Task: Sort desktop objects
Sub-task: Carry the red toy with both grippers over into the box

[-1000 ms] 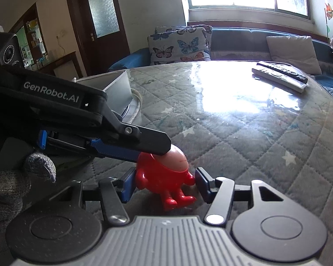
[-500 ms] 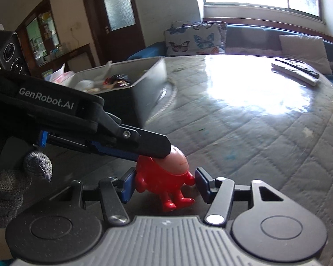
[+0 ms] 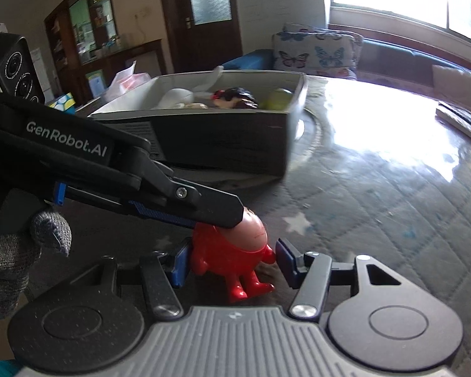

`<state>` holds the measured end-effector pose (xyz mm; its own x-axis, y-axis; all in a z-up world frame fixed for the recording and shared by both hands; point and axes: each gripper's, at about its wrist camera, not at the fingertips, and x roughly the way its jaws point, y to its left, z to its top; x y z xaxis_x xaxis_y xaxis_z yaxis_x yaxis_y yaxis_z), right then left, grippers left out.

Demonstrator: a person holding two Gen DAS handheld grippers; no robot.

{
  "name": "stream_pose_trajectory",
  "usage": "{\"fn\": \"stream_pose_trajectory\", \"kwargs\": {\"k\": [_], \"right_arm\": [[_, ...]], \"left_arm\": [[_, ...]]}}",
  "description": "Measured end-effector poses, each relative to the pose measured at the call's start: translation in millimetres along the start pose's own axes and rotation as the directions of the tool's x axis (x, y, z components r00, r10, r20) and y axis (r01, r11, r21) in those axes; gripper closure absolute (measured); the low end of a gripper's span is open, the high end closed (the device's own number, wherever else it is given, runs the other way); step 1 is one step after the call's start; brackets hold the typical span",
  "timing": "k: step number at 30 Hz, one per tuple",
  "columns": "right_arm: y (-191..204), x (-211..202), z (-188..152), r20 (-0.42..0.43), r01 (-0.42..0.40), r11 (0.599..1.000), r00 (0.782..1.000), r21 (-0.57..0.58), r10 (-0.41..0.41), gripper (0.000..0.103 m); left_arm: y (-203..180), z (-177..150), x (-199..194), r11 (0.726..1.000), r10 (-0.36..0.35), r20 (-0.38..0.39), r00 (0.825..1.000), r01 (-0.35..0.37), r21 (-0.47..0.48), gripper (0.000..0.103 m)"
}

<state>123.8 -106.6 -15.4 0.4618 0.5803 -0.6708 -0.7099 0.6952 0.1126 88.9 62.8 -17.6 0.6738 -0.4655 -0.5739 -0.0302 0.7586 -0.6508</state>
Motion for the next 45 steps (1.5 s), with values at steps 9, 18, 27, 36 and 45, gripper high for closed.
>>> {"fn": "stream_pose_trajectory", "kwargs": {"k": [9, 18, 27, 36, 45], "right_arm": [[16.9, -1.4, 32.2, 0.031, -0.014, 0.997, 0.999, -0.07, 0.016, 0.046], [18.8, -9.6, 79.1, 0.114, -0.009, 0.992, 0.993, -0.126, 0.023, 0.046], [7.3, 7.8, 133.4, 0.144, -0.006, 0.991, 0.989, -0.135, 0.025, 0.046], [-20.0, 52.5, 157.3, 0.042, -0.045, 0.997, 0.998, -0.059, 0.047, 0.046], [-30.7, 83.2, 155.2, -0.064, -0.076, 0.997, 0.995, -0.003, 0.076, 0.046]], "left_arm": [[5.1, 17.0, -30.2, 1.0, -0.008, 0.083, 0.997, 0.009, -0.017, 0.061], [-6.8, 56.9, -53.8, 1.0, -0.029, 0.179, 0.983, 0.027, 0.013, 0.062], [-6.0, 111.8, -49.7, 1.0, -0.021, 0.232, 0.972, 0.021, 0.002, 0.061], [19.4, 142.7, -13.3, 0.998, 0.028, 0.177, 0.984, -0.019, -0.054, 0.062], [38.9, 143.1, 10.9, 0.997, 0.05, 0.107, 0.993, -0.043, -0.07, 0.062]]}}
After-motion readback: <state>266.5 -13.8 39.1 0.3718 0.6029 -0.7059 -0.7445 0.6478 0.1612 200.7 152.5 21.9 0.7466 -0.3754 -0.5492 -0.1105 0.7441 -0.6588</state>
